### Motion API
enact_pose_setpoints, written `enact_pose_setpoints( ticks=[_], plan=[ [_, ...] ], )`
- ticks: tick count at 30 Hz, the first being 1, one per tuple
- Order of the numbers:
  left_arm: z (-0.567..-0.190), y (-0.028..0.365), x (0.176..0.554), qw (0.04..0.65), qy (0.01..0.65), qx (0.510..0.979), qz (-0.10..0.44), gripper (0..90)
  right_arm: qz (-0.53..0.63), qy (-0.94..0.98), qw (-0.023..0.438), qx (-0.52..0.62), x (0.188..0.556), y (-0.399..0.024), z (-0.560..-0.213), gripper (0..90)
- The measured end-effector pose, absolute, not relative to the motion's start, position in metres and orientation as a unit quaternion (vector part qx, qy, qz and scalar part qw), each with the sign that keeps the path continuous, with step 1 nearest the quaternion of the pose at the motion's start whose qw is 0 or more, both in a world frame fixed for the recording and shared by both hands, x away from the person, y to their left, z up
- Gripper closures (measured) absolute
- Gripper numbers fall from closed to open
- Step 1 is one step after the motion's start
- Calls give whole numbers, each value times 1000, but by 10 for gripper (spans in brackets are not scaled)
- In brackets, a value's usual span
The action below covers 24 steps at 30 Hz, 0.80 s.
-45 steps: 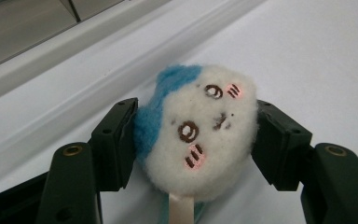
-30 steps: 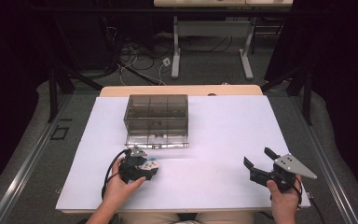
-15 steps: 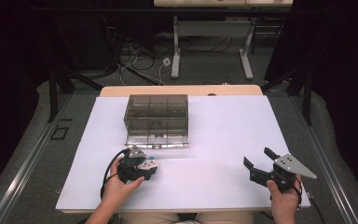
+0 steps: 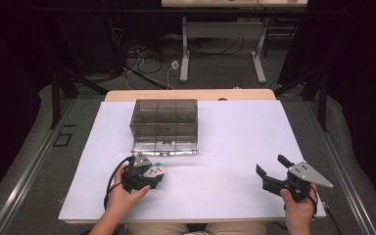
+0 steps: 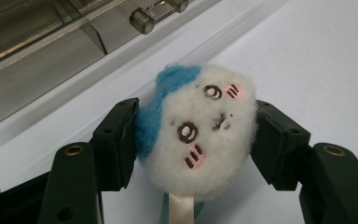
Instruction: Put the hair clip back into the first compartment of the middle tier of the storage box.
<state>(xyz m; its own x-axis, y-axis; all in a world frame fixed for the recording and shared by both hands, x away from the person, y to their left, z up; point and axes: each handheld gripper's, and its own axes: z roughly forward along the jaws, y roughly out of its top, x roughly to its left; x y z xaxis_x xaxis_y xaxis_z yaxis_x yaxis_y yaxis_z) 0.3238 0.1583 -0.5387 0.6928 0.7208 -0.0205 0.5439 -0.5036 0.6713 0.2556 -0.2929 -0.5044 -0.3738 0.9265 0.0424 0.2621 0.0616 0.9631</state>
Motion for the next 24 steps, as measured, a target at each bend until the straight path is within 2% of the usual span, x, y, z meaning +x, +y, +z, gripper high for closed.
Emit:
enact_pose_setpoints(
  ticks=[24],
  plan=[
    [-531, 170, 318, 387, 365, 832, 159, 384, 512, 652, 326, 455, 256, -294, -505, 148]
  ],
)
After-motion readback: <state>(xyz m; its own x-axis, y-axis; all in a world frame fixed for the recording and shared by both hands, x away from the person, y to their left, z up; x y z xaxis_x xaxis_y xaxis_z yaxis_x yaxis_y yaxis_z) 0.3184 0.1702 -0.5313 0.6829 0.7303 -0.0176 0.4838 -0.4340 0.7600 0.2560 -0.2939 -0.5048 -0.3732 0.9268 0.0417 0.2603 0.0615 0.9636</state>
